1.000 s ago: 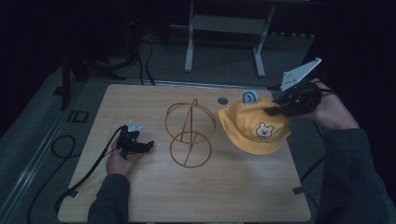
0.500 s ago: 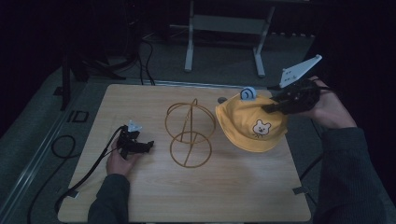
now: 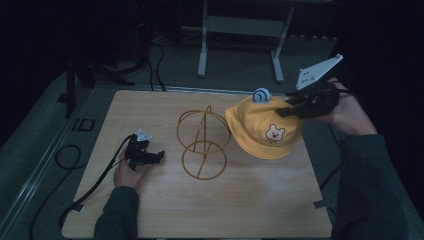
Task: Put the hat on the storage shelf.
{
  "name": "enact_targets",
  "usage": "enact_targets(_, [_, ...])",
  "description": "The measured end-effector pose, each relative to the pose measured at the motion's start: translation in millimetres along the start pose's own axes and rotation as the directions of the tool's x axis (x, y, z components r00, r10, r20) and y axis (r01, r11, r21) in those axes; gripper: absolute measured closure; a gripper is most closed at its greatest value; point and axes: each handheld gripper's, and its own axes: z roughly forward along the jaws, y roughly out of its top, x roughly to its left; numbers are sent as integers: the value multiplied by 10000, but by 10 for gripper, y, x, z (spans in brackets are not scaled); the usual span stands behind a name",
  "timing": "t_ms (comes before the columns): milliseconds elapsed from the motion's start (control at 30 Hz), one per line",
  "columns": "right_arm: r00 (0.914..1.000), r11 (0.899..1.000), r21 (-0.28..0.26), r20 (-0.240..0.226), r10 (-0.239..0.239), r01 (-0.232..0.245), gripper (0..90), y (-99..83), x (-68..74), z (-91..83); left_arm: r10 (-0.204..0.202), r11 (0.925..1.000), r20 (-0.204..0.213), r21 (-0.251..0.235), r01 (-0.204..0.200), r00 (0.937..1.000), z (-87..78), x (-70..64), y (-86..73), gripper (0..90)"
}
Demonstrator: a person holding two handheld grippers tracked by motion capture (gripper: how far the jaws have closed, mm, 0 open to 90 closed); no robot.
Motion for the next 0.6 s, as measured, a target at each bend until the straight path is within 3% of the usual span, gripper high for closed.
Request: enact_targets(600, [9997, 9992, -324, 58, -218, 220, 748, 178, 23, 23, 0, 10000, 0, 2, 0, 10000, 0, 0, 0, 121])
